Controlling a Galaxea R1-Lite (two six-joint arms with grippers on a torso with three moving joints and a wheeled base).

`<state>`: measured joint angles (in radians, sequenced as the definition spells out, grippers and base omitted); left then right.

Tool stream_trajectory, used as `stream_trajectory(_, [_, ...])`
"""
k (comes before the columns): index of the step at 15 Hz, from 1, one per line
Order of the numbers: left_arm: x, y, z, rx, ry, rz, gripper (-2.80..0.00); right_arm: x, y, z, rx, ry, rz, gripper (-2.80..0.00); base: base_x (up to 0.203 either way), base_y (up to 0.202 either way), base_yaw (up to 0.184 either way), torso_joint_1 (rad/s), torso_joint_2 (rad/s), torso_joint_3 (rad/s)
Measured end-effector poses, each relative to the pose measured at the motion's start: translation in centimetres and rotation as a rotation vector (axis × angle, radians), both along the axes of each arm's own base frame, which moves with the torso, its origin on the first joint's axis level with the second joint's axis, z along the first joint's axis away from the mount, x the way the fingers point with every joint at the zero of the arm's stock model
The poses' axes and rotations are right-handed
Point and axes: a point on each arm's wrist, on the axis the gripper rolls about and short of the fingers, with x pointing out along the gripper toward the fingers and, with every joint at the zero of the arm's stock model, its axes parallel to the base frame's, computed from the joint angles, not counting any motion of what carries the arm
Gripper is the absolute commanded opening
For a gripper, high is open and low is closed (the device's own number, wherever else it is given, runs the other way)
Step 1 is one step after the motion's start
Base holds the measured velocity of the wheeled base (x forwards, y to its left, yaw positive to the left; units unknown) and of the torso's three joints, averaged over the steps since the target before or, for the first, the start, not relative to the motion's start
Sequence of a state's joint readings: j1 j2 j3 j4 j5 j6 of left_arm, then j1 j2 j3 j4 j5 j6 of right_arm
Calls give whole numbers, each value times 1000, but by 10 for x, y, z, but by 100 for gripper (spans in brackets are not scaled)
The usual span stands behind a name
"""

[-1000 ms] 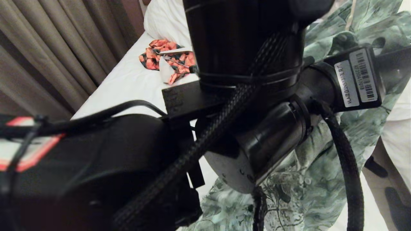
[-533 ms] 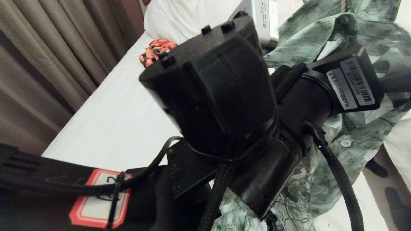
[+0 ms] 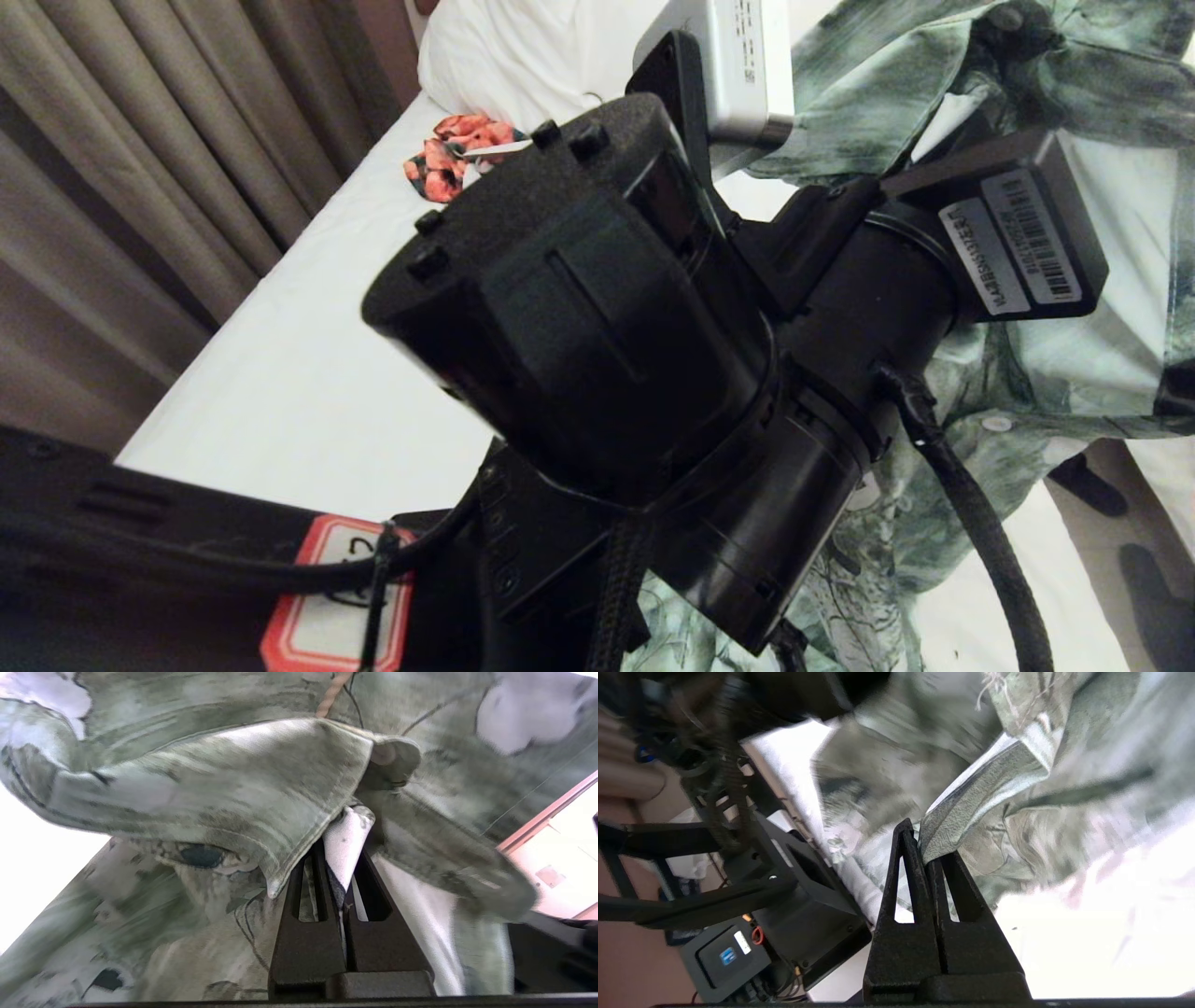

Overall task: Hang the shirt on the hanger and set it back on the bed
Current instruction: Hook the other side of the shirt onto the hanger, then take the clothes hanger out of the clothes

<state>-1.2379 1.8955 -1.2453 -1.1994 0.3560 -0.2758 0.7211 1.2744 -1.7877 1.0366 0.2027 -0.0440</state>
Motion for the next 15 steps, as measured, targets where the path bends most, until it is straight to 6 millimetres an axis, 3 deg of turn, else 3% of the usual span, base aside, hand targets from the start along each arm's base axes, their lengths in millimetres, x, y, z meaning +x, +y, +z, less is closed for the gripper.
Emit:
stream_trajectory(7, [-5,18,23,-48,-42,16,-280,-9,-9,0,-24,-14,-40,-280,0,0,0,0,0,0])
stream_trajectory(8, [-6,19,25,-52,-44,16,-280,-11,-11,1,-20,-20,-39,0,0,0,0,0,0,0])
stream_trajectory(12, [-6,21,28,-48,-61,27,-280,-19,-18,4,4,-31,-45,0,0,0,0,0,0,0])
stream_trajectory(15, [-6,21,28,-39,-61,28,-280,-23,-23,21,126,-52,-89,0,0,0,0,0,0,0])
